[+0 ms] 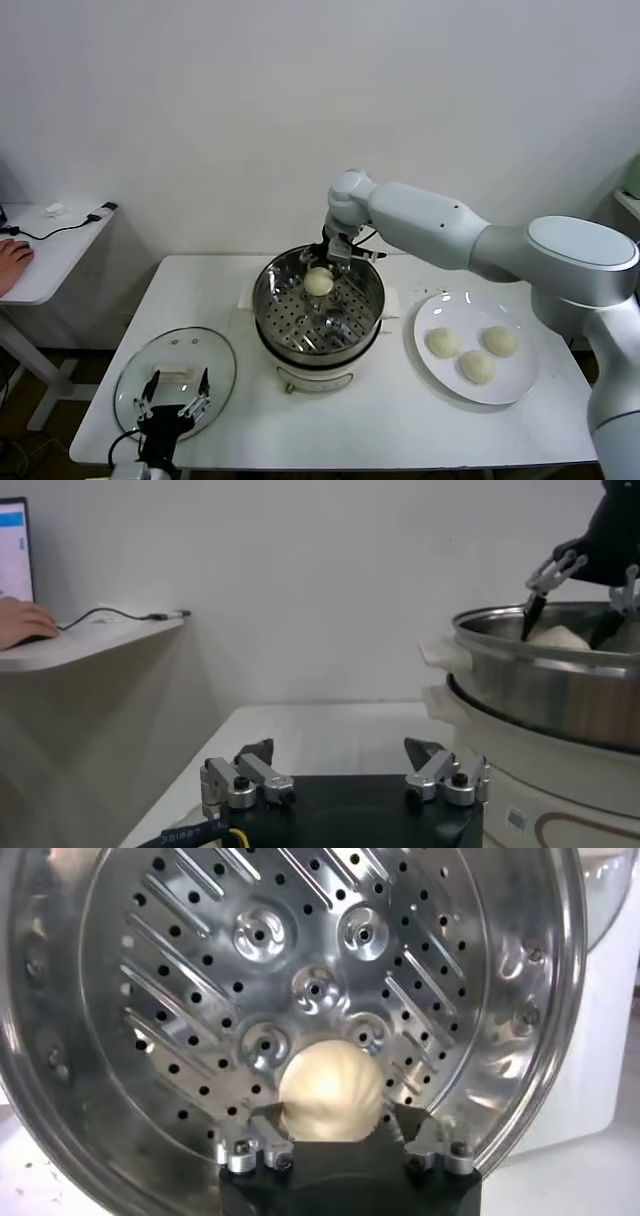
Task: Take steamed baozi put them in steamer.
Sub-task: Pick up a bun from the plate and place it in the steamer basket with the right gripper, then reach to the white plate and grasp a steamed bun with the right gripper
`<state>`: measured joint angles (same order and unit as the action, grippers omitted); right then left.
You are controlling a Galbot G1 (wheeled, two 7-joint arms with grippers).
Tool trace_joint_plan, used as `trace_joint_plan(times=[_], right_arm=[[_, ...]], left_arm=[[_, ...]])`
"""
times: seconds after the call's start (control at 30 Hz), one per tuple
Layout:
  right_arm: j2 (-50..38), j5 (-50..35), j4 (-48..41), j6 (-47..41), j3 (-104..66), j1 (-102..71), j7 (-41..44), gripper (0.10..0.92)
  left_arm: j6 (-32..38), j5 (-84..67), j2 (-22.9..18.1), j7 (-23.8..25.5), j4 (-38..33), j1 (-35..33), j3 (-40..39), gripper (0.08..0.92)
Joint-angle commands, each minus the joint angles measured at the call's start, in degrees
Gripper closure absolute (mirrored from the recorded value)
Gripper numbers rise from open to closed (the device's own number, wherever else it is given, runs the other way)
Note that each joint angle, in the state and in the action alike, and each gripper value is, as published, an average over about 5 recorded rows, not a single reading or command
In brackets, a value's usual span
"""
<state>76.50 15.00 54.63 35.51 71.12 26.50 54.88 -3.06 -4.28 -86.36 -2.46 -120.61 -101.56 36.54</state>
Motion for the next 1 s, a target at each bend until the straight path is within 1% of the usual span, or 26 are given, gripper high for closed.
trace_joint_plan(times=[0.03, 0.13, 0.23, 0.3, 0.37, 0.47, 0.6, 0.7, 0.83, 1.0], right_arm=[[-5.1, -14.0, 3.9, -1.0, 2.2, 8.8, 7.4, 0.204], [-9.8, -26.3, 3.5, -4.0, 3.6, 14.4, 10.6, 0.203], [-15.4, -41.5, 2.8, -12.8, 7.4, 19.6, 13.5, 0.203], [-20.1, -47.9, 2.7, -19.6, 10.2, 21.9, 14.5, 0.203], [-24.6, -49.1, 3.2, -24.3, 12.6, 22.8, 14.4, 0.203], [-31.4, -48.2, 6.3, -28.8, 17.7, 22.9, 12.0, 0.203], [-39.9, -47.0, 15.2, -34.9, 25.4, 21.9, 8.5, 0.203], [-44.1, -47.0, 22.3, -40.3, 28.3, 19.4, 5.6, 0.203], [-45.8, -46.8, 27.3, -45.6, 27.6, 14.8, 2.0, 0.203], [-45.3, -44.1, 27.6, -50.0, 24.9, 8.4, -1.8, 0.203]], left_arm=[[0.0, 0.1, -0.1, 0.1, -0.4, 0.0, -0.1, 0.177], [-0.1, 0.2, -0.2, 0.2, -0.5, 0.2, -0.2, 0.177], [-0.2, 0.1, -0.1, 0.2, -0.6, 0.5, -0.2, 0.177], [-0.1, 0.0, 0.1, 0.2, -0.6, 0.6, -0.1, 0.177], [0.2, -0.1, 0.3, 0.2, -0.5, 0.6, 0.0, 0.177], [0.4, -0.1, 0.6, 0.2, -0.4, 0.8, 0.2, 0.177], [0.4, -0.2, 0.8, 0.2, -0.5, 1.0, 0.4, 0.177], [0.6, -0.1, 0.8, 0.2, -0.6, 0.9, 0.7, 0.177], [0.9, 0.0, 0.8, 0.2, -0.4, 0.7, 1.0, 0.177], [1.1, 0.0, 0.6, 0.2, -0.1, 0.7, 1.0, 0.177]])
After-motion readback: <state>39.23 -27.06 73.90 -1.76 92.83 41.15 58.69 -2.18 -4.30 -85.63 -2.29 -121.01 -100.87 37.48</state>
